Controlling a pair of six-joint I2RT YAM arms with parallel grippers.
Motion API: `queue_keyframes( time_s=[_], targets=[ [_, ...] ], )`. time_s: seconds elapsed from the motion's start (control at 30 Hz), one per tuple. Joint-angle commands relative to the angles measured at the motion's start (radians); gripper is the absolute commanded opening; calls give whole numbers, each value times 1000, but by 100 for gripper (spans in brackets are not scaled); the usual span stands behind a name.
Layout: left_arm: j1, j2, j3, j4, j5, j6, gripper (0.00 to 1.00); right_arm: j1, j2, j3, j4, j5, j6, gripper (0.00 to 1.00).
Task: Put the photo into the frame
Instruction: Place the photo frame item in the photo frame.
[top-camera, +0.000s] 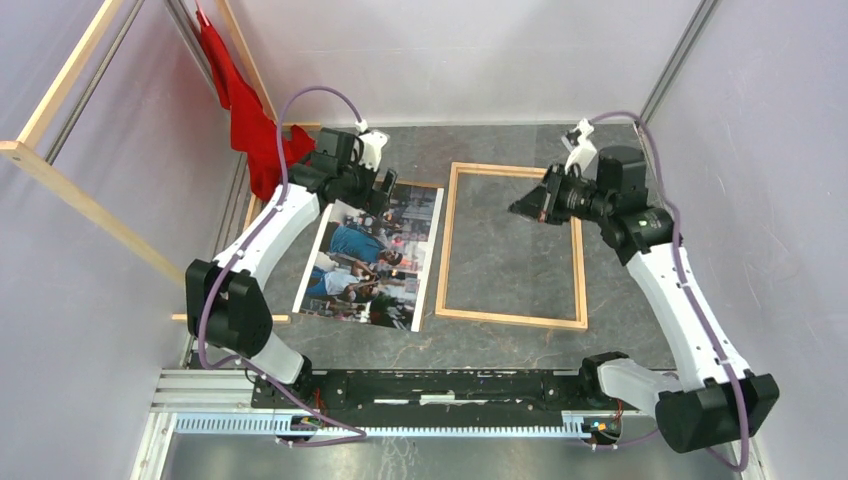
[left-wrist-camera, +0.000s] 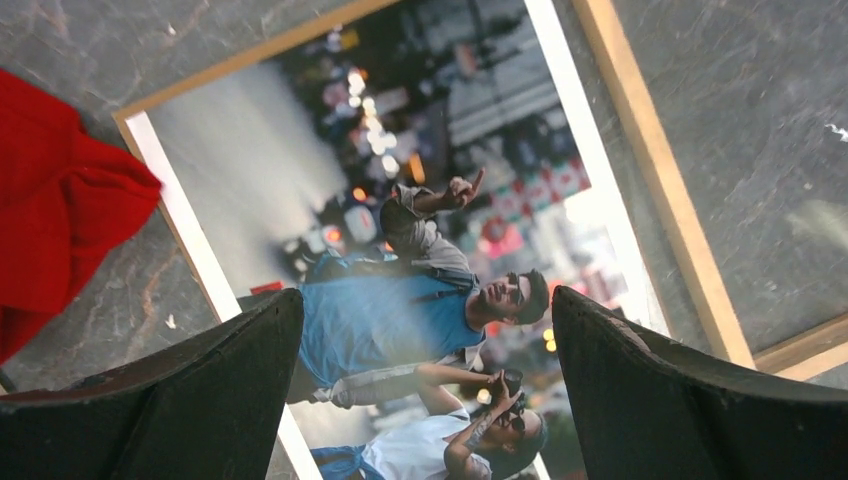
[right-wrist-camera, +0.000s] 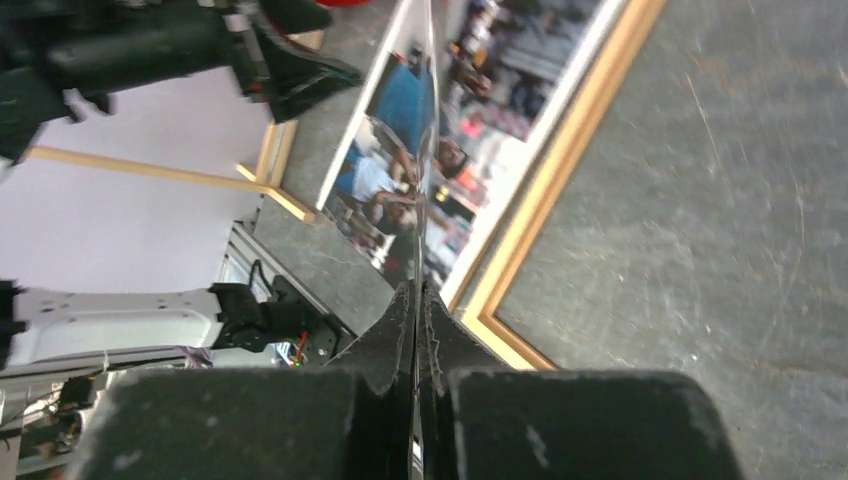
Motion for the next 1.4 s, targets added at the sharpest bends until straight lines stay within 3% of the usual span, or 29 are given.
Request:
queue_keyframes(
  time_s=[0.0,0.17,0.47,0.7,0.87,1.37],
  targets=[
    [-1,-34,-68,24,-39,74,100,-89,2,-189,186,-72,19,0],
    [-1,-19,-136,49,-72,112,100,-175,64,-314,191,-32,-85,0],
    [-18,38,-172,66,-53,133,100,-269,184,-366,167,16,-214,1],
    [-136,91,-220,128,-108,122,100,-294,223,-438,240,10,-188,15],
    [-226,128,-248,193,-203,124,100,-325,236,-519,312,-24,-150,32],
    [-281,203,-246,232,-255,139,99,-364,238,-659,424,-34,-75,57]
  ],
)
